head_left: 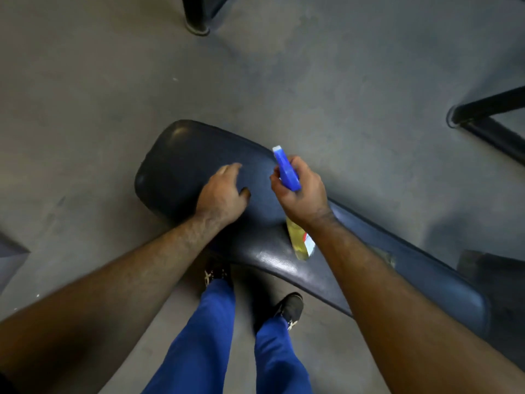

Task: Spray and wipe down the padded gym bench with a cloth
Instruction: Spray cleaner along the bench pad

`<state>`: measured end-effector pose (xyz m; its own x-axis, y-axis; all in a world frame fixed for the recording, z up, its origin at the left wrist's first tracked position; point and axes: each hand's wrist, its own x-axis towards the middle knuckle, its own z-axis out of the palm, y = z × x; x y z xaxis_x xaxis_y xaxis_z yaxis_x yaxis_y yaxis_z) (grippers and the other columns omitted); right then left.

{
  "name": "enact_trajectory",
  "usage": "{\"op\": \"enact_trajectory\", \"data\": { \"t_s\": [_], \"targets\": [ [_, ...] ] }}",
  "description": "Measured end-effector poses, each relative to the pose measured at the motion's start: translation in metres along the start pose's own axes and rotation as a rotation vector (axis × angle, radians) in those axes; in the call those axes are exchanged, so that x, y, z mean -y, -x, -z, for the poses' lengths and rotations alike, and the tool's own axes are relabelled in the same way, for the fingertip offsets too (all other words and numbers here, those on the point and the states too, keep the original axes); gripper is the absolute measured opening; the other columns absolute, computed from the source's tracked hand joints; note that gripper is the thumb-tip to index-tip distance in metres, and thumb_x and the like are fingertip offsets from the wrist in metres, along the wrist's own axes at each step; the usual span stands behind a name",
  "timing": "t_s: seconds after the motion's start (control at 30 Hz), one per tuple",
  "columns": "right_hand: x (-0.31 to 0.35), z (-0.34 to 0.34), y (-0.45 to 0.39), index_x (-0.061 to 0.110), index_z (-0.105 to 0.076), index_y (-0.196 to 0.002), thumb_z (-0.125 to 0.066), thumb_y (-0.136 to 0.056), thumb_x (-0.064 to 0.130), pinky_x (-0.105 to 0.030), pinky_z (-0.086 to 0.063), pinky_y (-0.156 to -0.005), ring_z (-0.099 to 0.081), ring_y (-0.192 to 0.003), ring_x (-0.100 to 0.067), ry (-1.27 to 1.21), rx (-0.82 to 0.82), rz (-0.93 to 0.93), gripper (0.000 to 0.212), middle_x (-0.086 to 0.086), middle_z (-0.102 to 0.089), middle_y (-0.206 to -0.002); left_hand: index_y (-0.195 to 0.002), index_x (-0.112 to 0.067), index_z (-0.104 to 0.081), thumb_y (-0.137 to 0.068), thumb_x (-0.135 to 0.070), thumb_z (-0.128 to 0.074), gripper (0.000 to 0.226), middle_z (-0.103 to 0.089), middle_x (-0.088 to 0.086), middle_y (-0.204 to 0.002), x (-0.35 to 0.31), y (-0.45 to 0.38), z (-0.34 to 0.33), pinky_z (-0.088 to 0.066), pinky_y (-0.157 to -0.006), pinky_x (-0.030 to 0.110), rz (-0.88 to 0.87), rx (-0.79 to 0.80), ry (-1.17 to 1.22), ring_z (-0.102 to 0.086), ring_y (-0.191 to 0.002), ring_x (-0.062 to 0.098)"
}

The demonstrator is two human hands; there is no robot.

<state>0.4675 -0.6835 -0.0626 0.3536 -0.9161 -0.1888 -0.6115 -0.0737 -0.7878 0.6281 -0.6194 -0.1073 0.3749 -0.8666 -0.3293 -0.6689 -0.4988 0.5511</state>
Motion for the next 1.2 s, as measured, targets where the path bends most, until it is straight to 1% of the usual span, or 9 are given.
{"op": "enact_trajectory", "data": {
  "t_s": [0.17,0.3,0.4,0.47,0.63,0.8,0.93,1.1,1.2],
  "targets": [
    [0.04,-0.077,-0.044,0.014,-0.055,-0.085,-0.066,-0.085,0.036,-0.045,-0.052,-0.07,-0.059,-0.072,-0.026,0.006,0.141,-0.055,0.024,-0.004,-0.062,-0.073,-0.141,-0.006,-0.046,-0.086,-0.031,-0.066,0.063,-0.047,0.015,-0.144,0.082,-0.044,0.021,-0.035,-0.109,0.041,0.086,-0.15,-0.13,-0.043,-0.134,0.032],
    [0.058,-0.125,-0.075,0.019,-0.05,-0.083,-0.067,-0.087,0.041,-0.037,-0.048,-0.07,-0.059,-0.077,-0.023,0.073,0.244,-0.105,0.028,0.002,-0.06,-0.075,-0.147,-0.002,-0.037,-0.091,-0.04,-0.053,0.069,-0.032,0.021,-0.155,0.132,-0.065,0.008,-0.022,-0.118,0.044,0.131,-0.194,-0.182,-0.027,-0.145,0.035],
    [0.065,-0.151,-0.093,0.022,-0.046,-0.077,-0.066,-0.088,0.039,-0.031,-0.039,-0.067,-0.059,-0.08,-0.023,0.159,0.305,-0.118,0.029,0.005,-0.055,-0.072,-0.149,0.001,-0.031,-0.097,-0.043,-0.031,0.068,-0.025,0.023,-0.158,0.147,-0.068,-0.01,-0.013,-0.121,0.046,0.08,-0.212,-0.231,-0.021,-0.148,0.036],
    [0.068,-0.163,-0.103,0.021,-0.051,-0.081,-0.065,-0.089,0.039,-0.031,-0.041,-0.07,-0.059,-0.083,-0.024,0.205,0.325,-0.142,0.024,0.002,-0.058,-0.078,-0.149,0.002,-0.029,-0.1,-0.041,-0.026,0.065,-0.025,0.024,-0.158,0.152,-0.067,-0.019,-0.012,-0.122,0.047,0.047,-0.245,-0.28,-0.02,-0.148,0.036],
    [0.077,-0.174,-0.12,0.013,-0.062,-0.096,-0.064,-0.088,0.037,-0.039,-0.052,-0.079,-0.063,-0.088,-0.029,0.219,0.312,-0.169,0.026,-0.006,-0.066,-0.087,-0.149,0.002,-0.028,-0.102,-0.041,-0.031,0.064,-0.024,0.024,-0.158,0.158,-0.069,-0.026,-0.014,-0.122,0.047,0.039,-0.266,-0.344,-0.02,-0.148,0.035],
    [0.077,-0.177,-0.123,0.016,-0.061,-0.091,-0.062,-0.087,0.039,-0.037,-0.053,-0.074,-0.063,-0.083,-0.028,0.271,0.33,-0.191,0.023,-0.006,-0.065,-0.084,-0.149,0.002,-0.029,-0.102,-0.042,-0.029,0.065,-0.024,0.025,-0.157,0.157,-0.07,-0.027,-0.015,-0.122,0.047,0.035,-0.29,-0.359,-0.021,-0.148,0.035],
    [0.076,-0.175,-0.119,0.019,-0.058,-0.083,-0.063,-0.089,0.041,-0.03,-0.045,-0.067,-0.06,-0.075,-0.021,0.262,0.309,-0.22,0.023,0.002,-0.057,-0.072,-0.15,0.002,-0.028,-0.102,-0.041,-0.03,0.064,-0.023,0.025,-0.158,0.158,-0.07,-0.028,-0.015,-0.122,0.047,0.032,-0.295,-0.385,-0.02,-0.148,0.035],
    [0.065,-0.159,-0.1,0.021,-0.056,-0.088,-0.065,-0.089,0.042,-0.028,-0.038,-0.063,-0.057,-0.075,-0.019,0.226,0.301,-0.225,0.023,0.002,-0.057,-0.075,-0.148,0.001,-0.033,-0.102,-0.036,-0.037,0.06,-0.029,0.024,-0.156,0.151,-0.066,-0.026,-0.019,-0.121,0.047,0.029,-0.345,-0.367,-0.025,-0.147,0.035],
    [0.052,-0.143,-0.085,0.018,-0.056,-0.088,-0.065,-0.088,0.04,-0.029,-0.038,-0.067,-0.057,-0.077,-0.022,0.229,0.236,-0.24,0.024,0.004,-0.056,-0.074,-0.146,0.002,-0.038,-0.099,-0.032,-0.045,0.058,-0.034,0.023,-0.154,0.129,-0.05,-0.04,-0.024,-0.119,0.047,-0.056,-0.351,-0.335,-0.029,-0.145,0.033]
  ]
}}
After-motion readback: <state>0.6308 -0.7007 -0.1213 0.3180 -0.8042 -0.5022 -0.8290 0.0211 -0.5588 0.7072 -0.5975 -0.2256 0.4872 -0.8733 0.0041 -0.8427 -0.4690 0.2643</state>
